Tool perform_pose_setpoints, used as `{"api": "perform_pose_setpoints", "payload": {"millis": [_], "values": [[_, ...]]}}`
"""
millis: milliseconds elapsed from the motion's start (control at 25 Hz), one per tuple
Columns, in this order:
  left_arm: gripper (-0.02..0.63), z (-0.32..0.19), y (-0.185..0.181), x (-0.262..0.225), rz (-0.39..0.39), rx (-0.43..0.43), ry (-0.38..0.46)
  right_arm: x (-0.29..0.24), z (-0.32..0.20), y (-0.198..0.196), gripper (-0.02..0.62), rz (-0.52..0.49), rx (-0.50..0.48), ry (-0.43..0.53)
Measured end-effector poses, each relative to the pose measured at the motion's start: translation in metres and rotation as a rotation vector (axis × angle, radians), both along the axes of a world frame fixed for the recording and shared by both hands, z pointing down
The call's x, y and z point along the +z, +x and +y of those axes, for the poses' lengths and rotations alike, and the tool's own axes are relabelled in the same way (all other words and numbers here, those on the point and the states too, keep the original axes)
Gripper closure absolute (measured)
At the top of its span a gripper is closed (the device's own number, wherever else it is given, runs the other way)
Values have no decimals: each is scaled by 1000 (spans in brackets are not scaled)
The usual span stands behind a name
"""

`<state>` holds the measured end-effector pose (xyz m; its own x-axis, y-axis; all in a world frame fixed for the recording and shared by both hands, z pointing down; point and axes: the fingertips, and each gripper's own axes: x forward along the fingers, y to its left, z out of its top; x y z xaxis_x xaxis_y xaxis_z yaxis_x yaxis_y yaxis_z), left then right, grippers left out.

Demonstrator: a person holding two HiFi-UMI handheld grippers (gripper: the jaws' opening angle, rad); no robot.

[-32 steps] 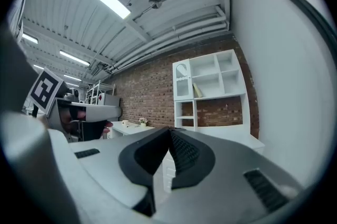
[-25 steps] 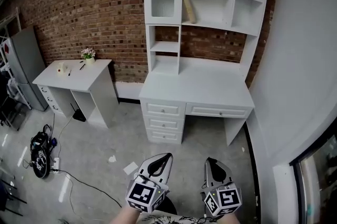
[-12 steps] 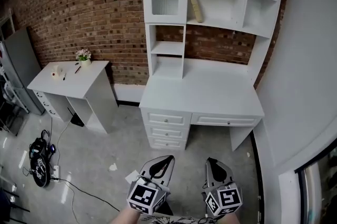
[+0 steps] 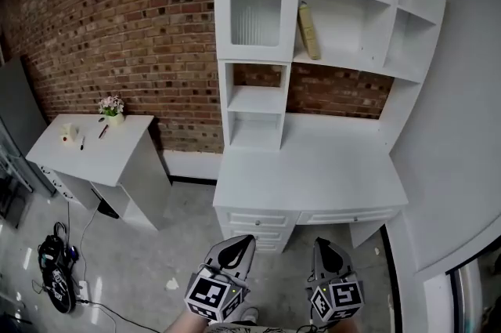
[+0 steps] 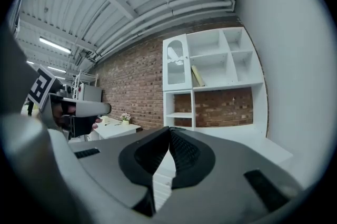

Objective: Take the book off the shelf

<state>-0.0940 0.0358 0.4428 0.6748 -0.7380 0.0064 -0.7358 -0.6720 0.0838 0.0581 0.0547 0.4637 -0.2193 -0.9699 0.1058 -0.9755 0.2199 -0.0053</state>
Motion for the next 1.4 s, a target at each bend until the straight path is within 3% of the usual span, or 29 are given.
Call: {"api": "perform_pose_setpoints", "payload": {"millis": [240, 480, 960, 1080, 1400], "values": [[592, -81, -27, -3, 3, -27, -29, -7, -79, -10, 588, 50, 29, -4], [592, -150, -19, 4, 0, -52, -25, -4, -150, -1, 588, 44, 16, 4], [592, -318, 71, -23, -44, -133, 17, -27, -339, 88, 588, 94, -65, 70], [592, -364, 97, -35, -25, -156, 65, -38, -385, 117, 588, 89, -82, 85], [592, -442, 153, -49, -46, -172, 57, -55, -466, 165, 588, 117, -98, 96]]}}
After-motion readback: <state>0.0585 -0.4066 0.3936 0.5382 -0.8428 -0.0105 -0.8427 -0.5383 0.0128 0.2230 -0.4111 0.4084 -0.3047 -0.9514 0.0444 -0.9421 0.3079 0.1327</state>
